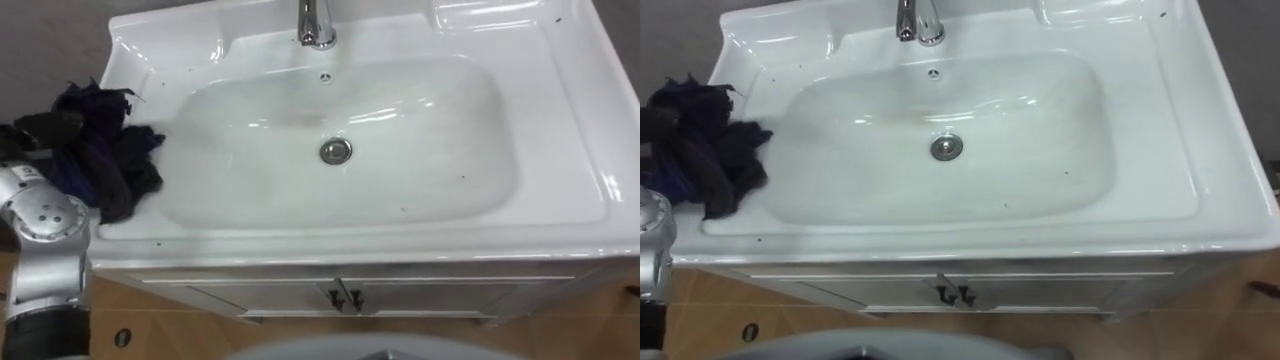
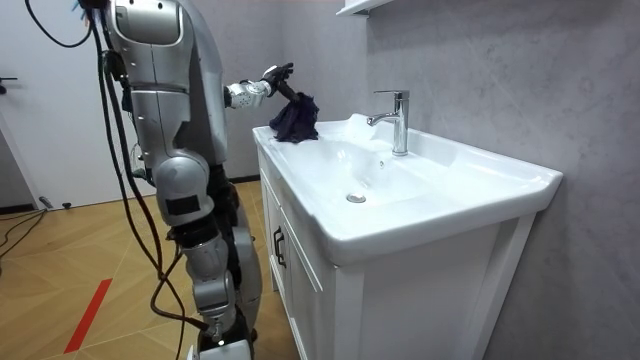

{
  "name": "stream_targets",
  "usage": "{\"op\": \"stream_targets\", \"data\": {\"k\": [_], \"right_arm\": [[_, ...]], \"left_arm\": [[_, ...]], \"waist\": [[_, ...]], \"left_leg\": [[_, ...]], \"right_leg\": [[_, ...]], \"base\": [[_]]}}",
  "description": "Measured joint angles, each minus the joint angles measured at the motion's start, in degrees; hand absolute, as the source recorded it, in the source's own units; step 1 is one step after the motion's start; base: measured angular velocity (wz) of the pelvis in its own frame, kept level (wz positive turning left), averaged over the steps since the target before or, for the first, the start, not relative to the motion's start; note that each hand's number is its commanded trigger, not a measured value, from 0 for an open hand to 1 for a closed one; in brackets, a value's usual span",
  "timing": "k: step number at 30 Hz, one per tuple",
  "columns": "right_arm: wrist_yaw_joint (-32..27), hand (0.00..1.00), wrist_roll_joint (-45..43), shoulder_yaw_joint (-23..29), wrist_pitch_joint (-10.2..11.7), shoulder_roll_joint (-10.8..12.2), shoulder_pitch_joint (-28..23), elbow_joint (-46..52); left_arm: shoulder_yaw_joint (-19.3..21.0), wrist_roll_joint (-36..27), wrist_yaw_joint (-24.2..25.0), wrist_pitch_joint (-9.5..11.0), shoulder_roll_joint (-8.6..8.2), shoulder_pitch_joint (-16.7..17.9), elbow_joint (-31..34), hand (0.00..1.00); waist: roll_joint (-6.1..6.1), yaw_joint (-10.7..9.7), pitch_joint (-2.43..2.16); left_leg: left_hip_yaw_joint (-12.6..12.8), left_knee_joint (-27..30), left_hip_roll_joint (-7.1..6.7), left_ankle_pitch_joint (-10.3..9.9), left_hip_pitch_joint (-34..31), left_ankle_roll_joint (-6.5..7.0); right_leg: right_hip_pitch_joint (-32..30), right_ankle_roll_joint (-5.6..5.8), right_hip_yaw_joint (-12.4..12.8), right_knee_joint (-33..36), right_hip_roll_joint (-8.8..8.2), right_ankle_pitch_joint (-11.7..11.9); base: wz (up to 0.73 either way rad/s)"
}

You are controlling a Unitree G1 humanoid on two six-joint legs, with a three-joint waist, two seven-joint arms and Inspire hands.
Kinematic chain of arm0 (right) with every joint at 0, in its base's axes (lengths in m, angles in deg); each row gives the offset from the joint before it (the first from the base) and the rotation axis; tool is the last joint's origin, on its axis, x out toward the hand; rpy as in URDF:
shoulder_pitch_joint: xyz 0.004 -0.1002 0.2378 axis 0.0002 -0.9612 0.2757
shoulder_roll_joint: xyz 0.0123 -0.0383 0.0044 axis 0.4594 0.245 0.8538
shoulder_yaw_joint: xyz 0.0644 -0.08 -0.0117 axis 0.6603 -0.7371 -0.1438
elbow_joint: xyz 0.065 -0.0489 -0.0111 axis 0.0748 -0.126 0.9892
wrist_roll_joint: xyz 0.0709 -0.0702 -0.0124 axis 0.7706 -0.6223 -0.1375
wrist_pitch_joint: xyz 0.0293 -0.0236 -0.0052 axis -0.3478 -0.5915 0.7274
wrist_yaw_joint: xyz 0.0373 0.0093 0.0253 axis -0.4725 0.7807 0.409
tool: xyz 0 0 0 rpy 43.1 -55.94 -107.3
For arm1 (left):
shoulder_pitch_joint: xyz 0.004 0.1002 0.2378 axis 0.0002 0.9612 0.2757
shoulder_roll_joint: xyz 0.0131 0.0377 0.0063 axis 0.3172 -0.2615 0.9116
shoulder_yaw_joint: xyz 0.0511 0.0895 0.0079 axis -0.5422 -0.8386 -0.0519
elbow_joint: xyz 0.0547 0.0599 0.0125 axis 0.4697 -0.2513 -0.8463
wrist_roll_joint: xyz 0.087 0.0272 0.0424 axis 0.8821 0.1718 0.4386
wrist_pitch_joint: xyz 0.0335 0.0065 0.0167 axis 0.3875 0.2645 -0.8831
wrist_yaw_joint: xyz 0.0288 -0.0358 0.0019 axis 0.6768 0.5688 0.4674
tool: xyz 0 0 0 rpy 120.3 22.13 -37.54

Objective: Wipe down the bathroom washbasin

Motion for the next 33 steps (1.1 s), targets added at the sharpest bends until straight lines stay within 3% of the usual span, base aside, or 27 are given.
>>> {"op": "stream_targets", "data": {"k": [9, 15, 17, 25, 33], "right_arm": [[-0.1, 0.0, -0.3, 0.0, 0.0, 0.3, 0.0, 0.2], [0.0, 0.0, 0.9, 0.0, -0.1, 0.2, -0.3, 0.6], [0.0, 0.0, 2.3, 0.1, -0.1, 0.2, -0.8, 0.5], [-0.8, 0.0, 3.6, 0.0, 0.1, 0.2, -0.7, 0.9], [-2.3, 0.0, 3.5, 1.8, 0.4, 0.1, -2.3, 2.9]], "left_arm": [[3.4, -1.1, -0.4, 2.6, 0.0, 0.1, 6.0, 0.0], [6.0, -1.2, -0.4, 2.6, -0.05, 0.1, 8.9, 0.0], [6.6, -1.2, -0.5, 2.8, -0.05, 0.1, 9.0, 0.0], [9.3, -1.2, -2.5, 2.8, -0.08, 0.3, 9.0, 0.0], [16.4, -1.5, -5.9, 2.9, -0.09, 1.4, 9.0, 0.0]], "waist": [[-0.2, 1.0, -0.15], [-0.15, 2.2, -0.46], [-0.24, 2.3, -0.39], [0.22, 4.1, -0.55], [0.98, 5.7, -0.83]], "left_leg": [[-0.1, 0.5, -0.09, -0.1, -0.1, 0.15], [-0.3, 0.4, -0.16, -0.1, -0.3, 0.15], [-1.5, 0.3, -0.38, -0.1, -0.3, 0.21], [-1.9, 0.9, -0.69, -0.2, -0.6, 0.34], [-1.8, 0.9, -1.28, -0.3, -0.7, 0.58]], "right_leg": [[0.1, 0.11, -0.1, 0.2, -0.06, -0.1], [0.2, 0.11, -0.8, 0.2, -0.12, -0.1], [0.6, 0.13, -2.0, 0.1, -0.19, 0.0], [0.7, 0.51, -2.1, -0.1, -0.66, -0.4], [0.7, 0.87, -2.3, 0.1, -0.99, -0.4]], "base": [[-0.01], [0.07], [0.25], [0.05], [-0.01]]}}
